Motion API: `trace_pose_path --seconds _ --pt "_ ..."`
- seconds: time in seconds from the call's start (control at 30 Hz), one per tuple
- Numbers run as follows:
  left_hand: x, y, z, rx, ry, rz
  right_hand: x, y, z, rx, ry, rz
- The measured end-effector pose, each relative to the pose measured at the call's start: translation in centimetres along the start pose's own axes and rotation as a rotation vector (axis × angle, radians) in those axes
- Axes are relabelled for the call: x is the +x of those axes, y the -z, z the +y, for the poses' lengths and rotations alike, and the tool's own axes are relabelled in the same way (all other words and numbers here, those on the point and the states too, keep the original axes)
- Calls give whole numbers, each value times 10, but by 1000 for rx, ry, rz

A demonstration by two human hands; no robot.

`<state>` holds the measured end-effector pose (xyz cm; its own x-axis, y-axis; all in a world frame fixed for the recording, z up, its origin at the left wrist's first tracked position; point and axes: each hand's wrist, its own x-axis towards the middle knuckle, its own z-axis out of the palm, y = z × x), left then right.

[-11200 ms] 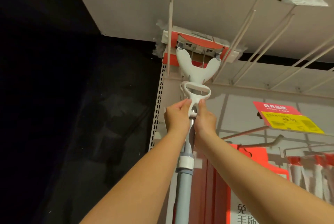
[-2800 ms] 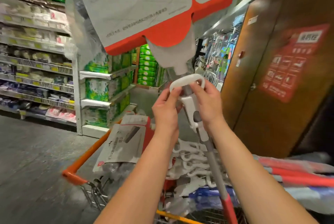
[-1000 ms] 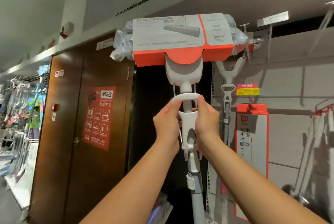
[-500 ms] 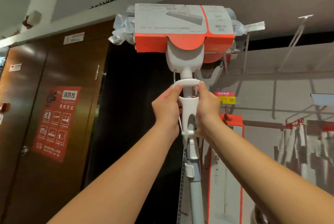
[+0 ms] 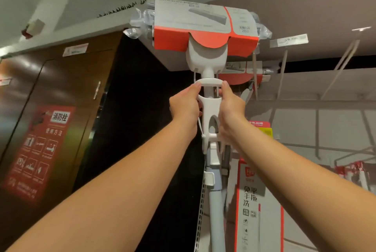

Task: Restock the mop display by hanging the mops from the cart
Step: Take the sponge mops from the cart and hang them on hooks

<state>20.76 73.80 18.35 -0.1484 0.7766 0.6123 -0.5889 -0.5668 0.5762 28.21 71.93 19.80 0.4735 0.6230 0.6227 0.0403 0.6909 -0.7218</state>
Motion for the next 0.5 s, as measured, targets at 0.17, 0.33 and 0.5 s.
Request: trace_pose_path --seconds 0.17,0.33,0.5 --pt "44 -17 -9 14 -26 -39 45 -9 3 13 13 37" --pt "95 -39 -25 -20 -57 -100 102 -15 5 -40 68 68" --pt "141 -52 -37 -62 -96 -151 148 -27 6 -47 82 49"
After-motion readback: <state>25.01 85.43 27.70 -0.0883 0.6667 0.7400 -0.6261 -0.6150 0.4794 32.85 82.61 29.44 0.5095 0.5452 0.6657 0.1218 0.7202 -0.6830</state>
